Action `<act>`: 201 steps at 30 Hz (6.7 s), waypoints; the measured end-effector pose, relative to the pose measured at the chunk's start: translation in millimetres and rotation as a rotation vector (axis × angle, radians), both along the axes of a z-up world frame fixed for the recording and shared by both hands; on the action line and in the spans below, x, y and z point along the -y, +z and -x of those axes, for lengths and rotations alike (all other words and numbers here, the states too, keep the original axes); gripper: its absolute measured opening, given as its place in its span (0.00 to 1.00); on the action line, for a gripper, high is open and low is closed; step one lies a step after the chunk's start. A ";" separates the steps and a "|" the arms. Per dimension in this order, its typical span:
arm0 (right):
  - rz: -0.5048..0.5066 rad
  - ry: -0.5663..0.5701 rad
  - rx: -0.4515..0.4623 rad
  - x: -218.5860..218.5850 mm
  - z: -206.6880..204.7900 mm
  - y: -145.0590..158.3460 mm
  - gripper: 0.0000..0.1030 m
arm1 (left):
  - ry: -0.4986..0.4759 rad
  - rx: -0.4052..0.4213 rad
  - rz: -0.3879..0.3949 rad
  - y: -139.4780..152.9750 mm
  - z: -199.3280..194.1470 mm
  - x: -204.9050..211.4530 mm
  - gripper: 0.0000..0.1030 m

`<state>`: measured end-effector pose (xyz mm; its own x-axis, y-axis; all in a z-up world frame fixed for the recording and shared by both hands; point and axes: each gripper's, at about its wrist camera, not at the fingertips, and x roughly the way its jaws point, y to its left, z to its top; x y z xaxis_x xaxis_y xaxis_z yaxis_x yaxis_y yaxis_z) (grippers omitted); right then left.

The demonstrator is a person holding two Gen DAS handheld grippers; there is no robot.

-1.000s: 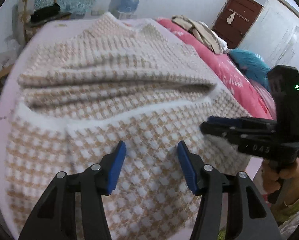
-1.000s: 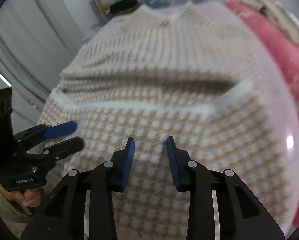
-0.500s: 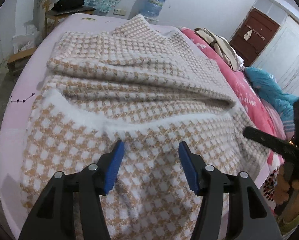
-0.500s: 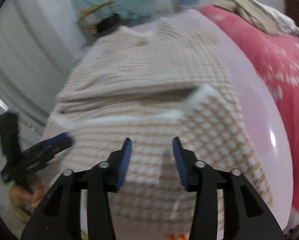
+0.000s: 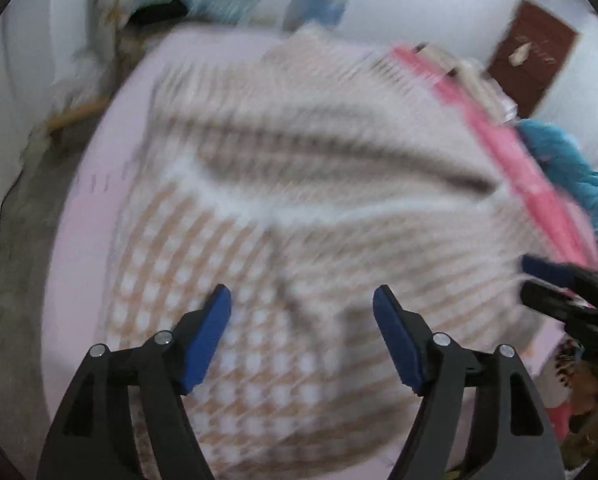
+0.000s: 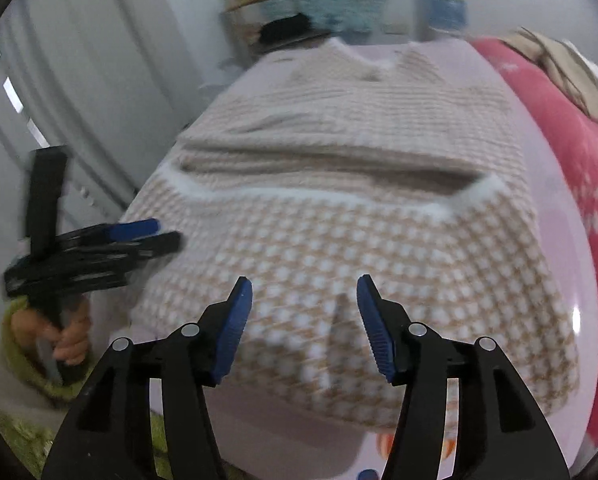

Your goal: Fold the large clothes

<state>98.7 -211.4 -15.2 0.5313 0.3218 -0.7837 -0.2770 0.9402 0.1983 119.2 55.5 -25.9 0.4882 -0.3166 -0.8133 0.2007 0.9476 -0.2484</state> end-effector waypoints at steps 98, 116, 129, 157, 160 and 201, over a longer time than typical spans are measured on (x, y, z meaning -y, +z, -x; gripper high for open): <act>-0.102 -0.136 -0.139 37.2 -7.0 -27.5 0.92 | 0.066 0.103 -0.129 4.2 -38.4 -39.2 0.24; -0.009 -0.303 -0.057 141.0 -45.3 -12.8 0.42 | 0.095 0.092 -0.085 -3.6 -43.9 -46.8 0.24; 0.113 -0.257 -0.044 117.4 -32.7 -2.9 0.05 | 0.092 0.140 -0.115 8.2 -38.2 -42.8 0.12; 0.033 -0.286 0.111 106.1 -50.5 45.0 0.50 | 0.150 0.219 -0.109 26.8 -79.4 -47.8 0.39; 0.005 -0.189 0.101 76.1 -54.8 42.3 0.48 | 0.179 0.328 -0.067 53.5 -59.2 -49.4 0.49; 0.096 0.061 -0.014 -21.9 22.0 -9.7 0.26 | -0.274 0.131 0.030 6.0 20.9 50.5 0.51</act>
<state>76.7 -189.5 -24.9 0.5018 0.2762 -0.8197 -0.3324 0.9365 0.1121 98.4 4.9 -19.9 0.4817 -0.4737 -0.7373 0.4798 0.8466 -0.2305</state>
